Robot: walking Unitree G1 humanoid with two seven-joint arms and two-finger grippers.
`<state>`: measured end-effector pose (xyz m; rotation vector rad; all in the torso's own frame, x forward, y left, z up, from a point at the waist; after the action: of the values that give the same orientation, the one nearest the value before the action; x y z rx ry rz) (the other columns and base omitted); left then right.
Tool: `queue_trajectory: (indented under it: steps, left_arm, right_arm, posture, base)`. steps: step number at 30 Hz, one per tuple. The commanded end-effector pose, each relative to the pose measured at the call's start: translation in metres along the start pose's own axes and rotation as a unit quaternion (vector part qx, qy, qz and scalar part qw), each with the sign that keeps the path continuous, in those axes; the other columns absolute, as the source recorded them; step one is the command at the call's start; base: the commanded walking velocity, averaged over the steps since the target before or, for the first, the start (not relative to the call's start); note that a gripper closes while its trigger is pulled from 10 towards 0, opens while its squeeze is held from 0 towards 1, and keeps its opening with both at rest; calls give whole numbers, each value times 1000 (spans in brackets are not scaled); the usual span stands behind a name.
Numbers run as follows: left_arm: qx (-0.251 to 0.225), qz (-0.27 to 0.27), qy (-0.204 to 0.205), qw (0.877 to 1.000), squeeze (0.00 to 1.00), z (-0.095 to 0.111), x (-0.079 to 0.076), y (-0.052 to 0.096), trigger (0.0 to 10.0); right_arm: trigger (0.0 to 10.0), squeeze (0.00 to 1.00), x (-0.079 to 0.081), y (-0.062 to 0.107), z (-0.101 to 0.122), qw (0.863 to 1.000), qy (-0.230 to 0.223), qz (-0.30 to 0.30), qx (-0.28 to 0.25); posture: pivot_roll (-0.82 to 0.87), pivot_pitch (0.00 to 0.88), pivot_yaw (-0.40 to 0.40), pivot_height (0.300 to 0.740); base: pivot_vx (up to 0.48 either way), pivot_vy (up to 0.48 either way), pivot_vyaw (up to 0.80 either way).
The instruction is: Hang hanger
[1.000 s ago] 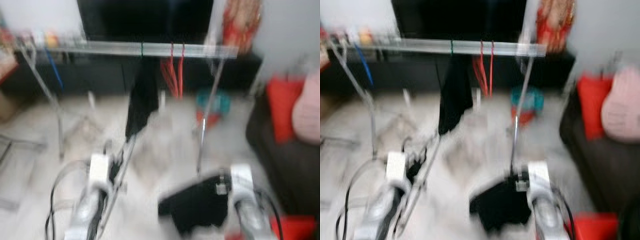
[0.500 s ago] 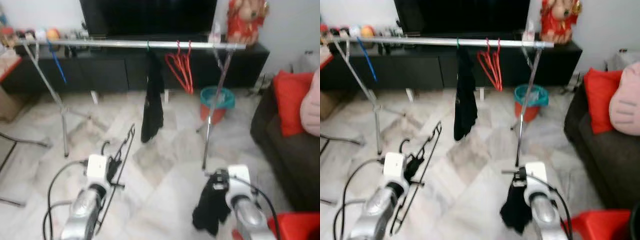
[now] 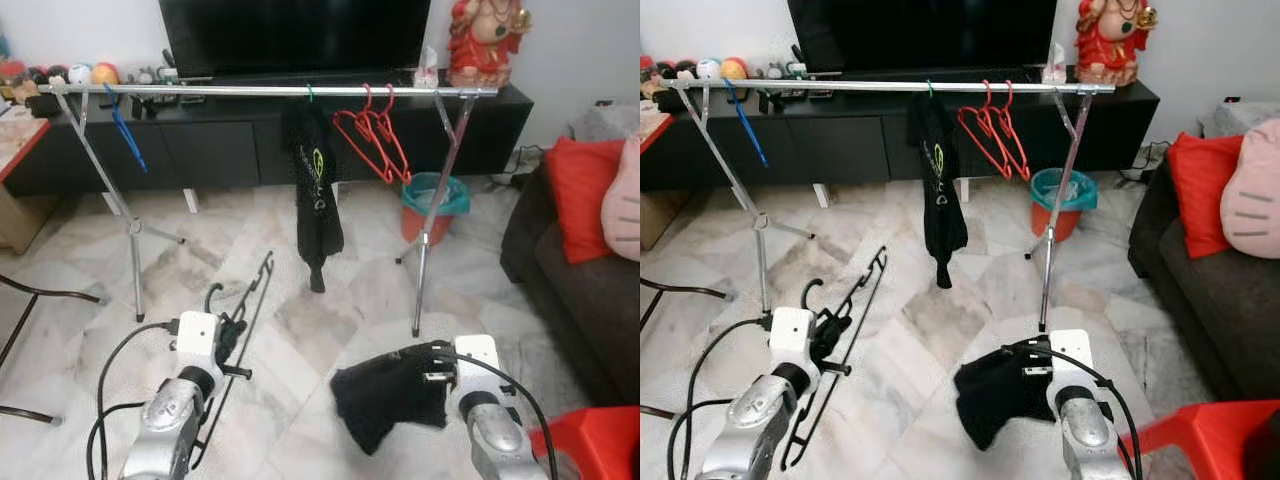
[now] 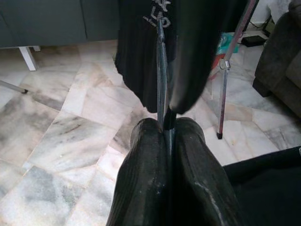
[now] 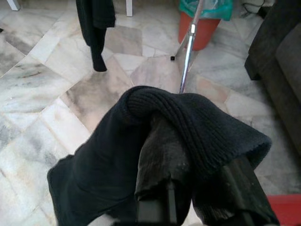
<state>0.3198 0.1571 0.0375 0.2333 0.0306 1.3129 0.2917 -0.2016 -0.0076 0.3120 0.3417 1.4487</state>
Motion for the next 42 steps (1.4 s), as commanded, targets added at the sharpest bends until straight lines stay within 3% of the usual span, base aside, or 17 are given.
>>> queue_trajectory:
  steps: [1, 14, 24, 42]
  left_arm:
    - [-5, 3, -4, 1000, 0, 4, 4, 0, 10000]
    - [-6, 5, -5, 1000, 0, 5, 6, 1, 10000]
    - [-7, 0, -12, 1000, 0, 6, 4, 1, 10000]
    - [-10, -7, -13, 1000, 0, 7, 0, 2, 10000]
  right_arm:
    - [10000, 0, 1, -2, 13, 1000, -5, 0, -23]
    - [10000, 0, 1, -2, 13, 1000, -7, -2, -24]
    - [10000, 0, 1, -2, 16, 1000, -11, -5, -29]
    - [10000, 0, -13, -11, 59, 993, -76, -43, -83]
  posture:
    - [-27, 0, 30, 740]
    - [-22, 0, 33, 740]
    - [-22, 0, 35, 740]
    - [-19, 0, 38, 740]
  base:
    - [0, 274, 0]
    - [0, 270, 0]
    - [0, 0, 0]
    - [0, 0, 0]
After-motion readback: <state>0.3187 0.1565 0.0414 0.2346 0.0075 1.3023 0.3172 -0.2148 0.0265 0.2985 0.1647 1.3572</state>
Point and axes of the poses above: a point about 5 cm out from each wrist's last joint towards the gripper, its own y axis pointing back from the gripper into the wrist, its own z axis along the axis of the wrist's last joint, x = y × z, the point moved 5 cm from there along -y, pointing out of the wrist towards the gripper, and after that the axes turned 8 degrees about -y, right-handed, at the moved point
